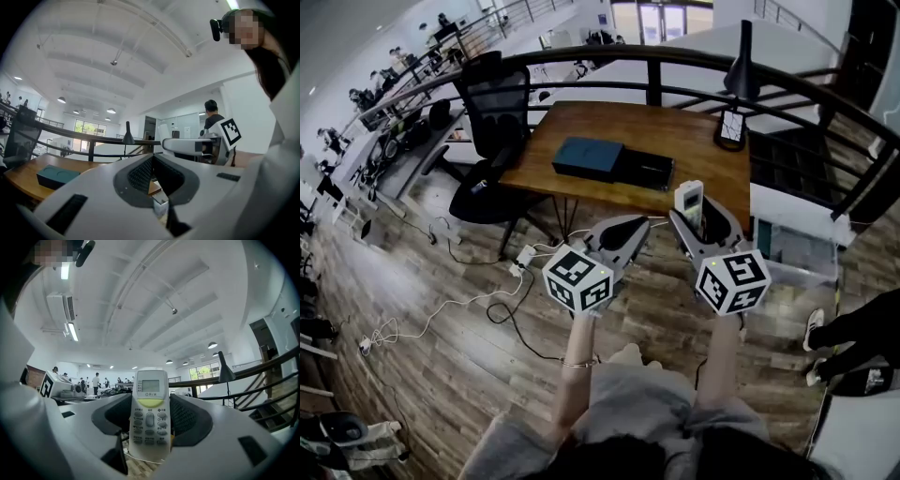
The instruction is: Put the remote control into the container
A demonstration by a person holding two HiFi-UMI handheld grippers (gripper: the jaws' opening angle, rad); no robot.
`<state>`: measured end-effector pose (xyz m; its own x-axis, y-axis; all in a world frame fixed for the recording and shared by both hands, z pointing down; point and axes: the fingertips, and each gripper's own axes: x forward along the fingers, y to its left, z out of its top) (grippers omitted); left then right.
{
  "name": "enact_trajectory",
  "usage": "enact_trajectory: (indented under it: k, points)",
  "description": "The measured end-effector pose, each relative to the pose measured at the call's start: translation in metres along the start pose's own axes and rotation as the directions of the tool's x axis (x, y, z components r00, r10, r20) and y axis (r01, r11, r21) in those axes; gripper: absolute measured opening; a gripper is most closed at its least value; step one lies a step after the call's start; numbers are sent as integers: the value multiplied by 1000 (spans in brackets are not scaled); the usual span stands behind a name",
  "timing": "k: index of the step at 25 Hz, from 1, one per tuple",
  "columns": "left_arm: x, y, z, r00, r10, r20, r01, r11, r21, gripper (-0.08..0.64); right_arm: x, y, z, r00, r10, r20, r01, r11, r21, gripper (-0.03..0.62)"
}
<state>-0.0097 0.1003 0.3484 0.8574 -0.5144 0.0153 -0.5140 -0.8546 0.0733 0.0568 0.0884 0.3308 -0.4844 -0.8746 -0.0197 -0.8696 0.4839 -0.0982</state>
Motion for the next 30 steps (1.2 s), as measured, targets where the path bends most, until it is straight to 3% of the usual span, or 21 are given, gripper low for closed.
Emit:
enact_trajectory:
  k: [10,30]
  points:
    - [9,17,-2,999,38,-6,-38,999,-8,3,20,-8,1,999,52,11,-52,998,20,259]
    - [55,120,3,999,39,16,-38,998,-45,3,122,-54,-6,998,57,-38,-57,998,-7,259]
